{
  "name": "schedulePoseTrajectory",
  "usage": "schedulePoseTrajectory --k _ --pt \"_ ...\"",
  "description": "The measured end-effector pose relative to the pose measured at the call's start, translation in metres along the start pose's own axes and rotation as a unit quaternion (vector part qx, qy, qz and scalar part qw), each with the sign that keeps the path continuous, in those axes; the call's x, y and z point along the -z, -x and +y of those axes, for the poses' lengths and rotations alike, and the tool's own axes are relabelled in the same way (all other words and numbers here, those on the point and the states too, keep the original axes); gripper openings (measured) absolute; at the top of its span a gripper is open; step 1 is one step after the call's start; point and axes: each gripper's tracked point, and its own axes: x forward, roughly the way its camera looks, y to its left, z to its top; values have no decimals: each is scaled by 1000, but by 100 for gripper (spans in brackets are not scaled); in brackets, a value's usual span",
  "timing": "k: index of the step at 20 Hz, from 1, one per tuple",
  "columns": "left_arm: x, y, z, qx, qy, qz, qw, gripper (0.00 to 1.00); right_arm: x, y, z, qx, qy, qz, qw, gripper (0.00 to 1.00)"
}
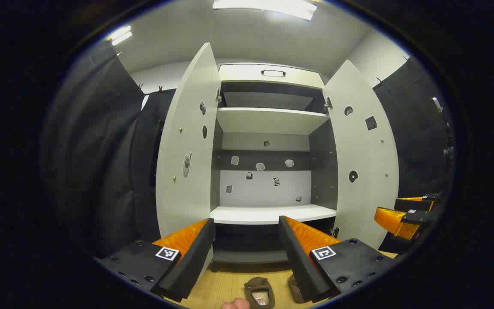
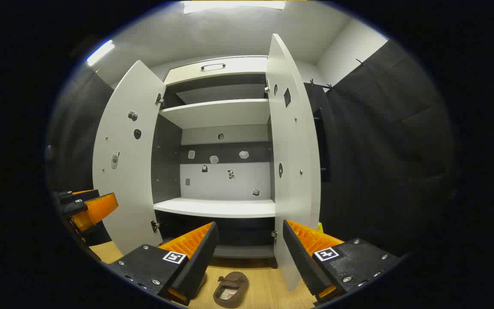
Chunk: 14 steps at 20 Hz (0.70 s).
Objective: Grab one shoe with the right hand and put it into the shoe cabinet, grab the other shoe with the left hand and put it into the shoe cabinet; then close the right door with the right hand and the left door with the left hand.
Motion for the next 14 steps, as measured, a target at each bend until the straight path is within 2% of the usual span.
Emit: schedulePoseTrajectory --k 1,4,5,6,11,12,14 --pt "1 0 -1 1 1 1 1000 96 0 1 -1 1 -1 0 1000 93" --pt "1 -1 -3 2 0 0 1000 96 0 0 -2 3 -2 -2 1000 93" --pt "1 -2 -3 2 -3 1 1000 99 0 1 -3 5 0 -2 1000 93" --pt "1 -2 -3 2 -4 1 1000 96 1 -1 -3 8 4 -1 1000 93" --pt "6 -2 -2 -1 -3 6 1000 96 2 -1 0 2 -3 0 1000 93" --pt "7 -2 -3 -1 -1 7 1000 99 1 -2 -1 4 -1 -1 1000 93" --pt "8 -4 0 -4 2 9 1000 96 2 -3 -2 6 1 0 1000 93"
